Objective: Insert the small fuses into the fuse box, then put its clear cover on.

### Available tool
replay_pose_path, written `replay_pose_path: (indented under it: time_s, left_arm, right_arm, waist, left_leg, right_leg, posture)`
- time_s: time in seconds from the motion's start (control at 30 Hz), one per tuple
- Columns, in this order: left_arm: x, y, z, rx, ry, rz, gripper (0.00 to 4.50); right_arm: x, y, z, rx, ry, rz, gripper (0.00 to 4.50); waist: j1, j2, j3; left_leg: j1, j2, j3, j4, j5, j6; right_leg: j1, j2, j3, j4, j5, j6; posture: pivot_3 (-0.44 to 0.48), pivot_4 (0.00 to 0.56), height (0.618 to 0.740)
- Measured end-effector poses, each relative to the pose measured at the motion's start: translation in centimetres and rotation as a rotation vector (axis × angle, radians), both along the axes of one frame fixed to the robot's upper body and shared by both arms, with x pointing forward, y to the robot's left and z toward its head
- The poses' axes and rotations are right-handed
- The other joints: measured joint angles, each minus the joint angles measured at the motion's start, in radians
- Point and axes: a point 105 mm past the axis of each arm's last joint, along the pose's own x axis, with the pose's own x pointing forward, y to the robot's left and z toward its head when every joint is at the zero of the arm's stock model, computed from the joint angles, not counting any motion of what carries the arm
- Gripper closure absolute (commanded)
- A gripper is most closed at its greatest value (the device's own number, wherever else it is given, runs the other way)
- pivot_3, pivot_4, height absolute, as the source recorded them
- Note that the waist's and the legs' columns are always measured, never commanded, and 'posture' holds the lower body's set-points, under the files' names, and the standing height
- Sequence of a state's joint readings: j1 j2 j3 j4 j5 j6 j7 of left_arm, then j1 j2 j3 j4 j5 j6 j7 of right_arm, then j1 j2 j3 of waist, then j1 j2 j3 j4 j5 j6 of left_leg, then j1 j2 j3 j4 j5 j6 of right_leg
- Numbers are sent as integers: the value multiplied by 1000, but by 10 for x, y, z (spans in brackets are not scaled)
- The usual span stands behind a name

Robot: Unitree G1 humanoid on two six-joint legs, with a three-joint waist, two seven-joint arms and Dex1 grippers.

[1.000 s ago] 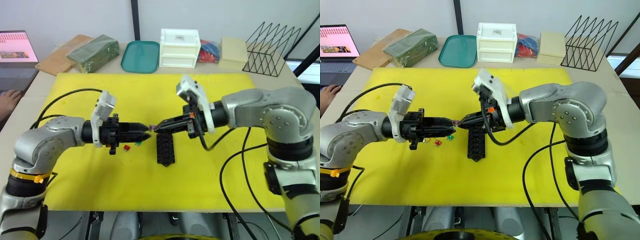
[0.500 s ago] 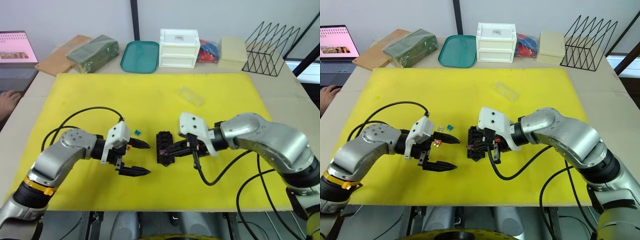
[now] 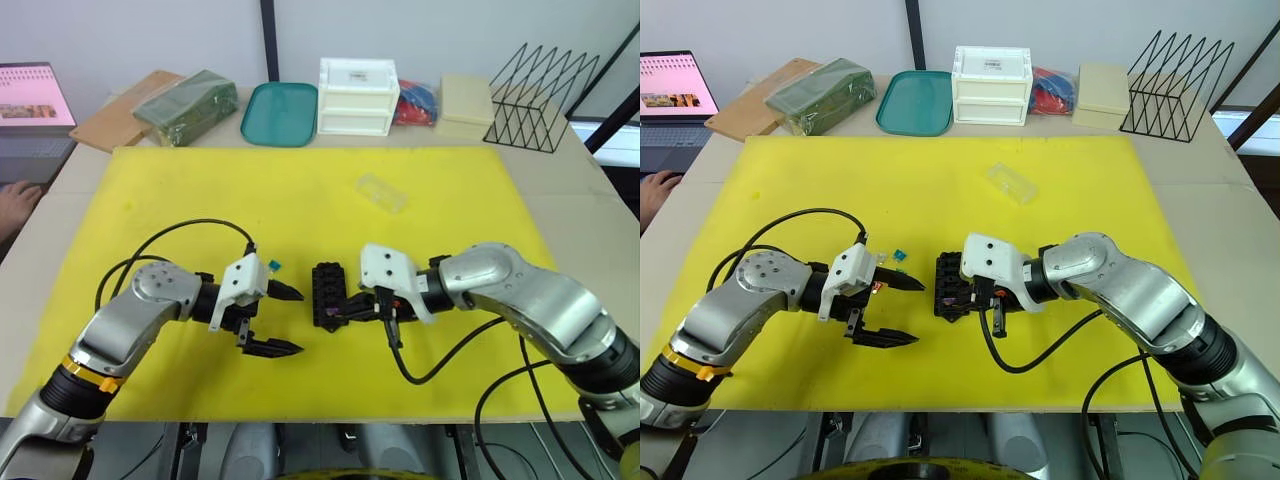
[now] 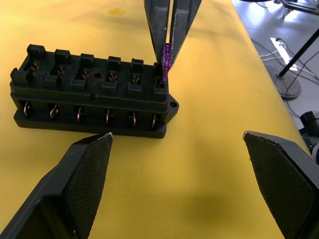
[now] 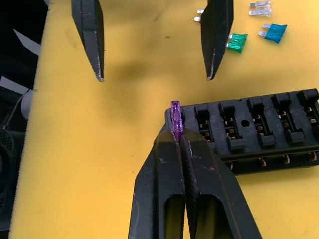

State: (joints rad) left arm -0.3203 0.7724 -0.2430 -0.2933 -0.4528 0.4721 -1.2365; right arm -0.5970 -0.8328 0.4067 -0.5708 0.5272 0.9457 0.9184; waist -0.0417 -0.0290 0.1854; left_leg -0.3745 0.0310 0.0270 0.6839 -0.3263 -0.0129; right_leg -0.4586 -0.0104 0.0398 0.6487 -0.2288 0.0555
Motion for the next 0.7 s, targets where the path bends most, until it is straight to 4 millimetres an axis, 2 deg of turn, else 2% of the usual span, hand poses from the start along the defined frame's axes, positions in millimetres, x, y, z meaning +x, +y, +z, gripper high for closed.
replay_pose_path:
  time_s: [0.7]
  left_arm:
    - [3,-4,-1,-20,-3,13,17]
  right_arm:
    - [2,-1,-6,-12,-48,27,4500]
  waist:
    - [0,0,0]
  left_leg:
    - [1,0,0,0,0,0]
  right_leg:
    - [1,0,0,0,0,0]
  posture:
    - [0,150,740]
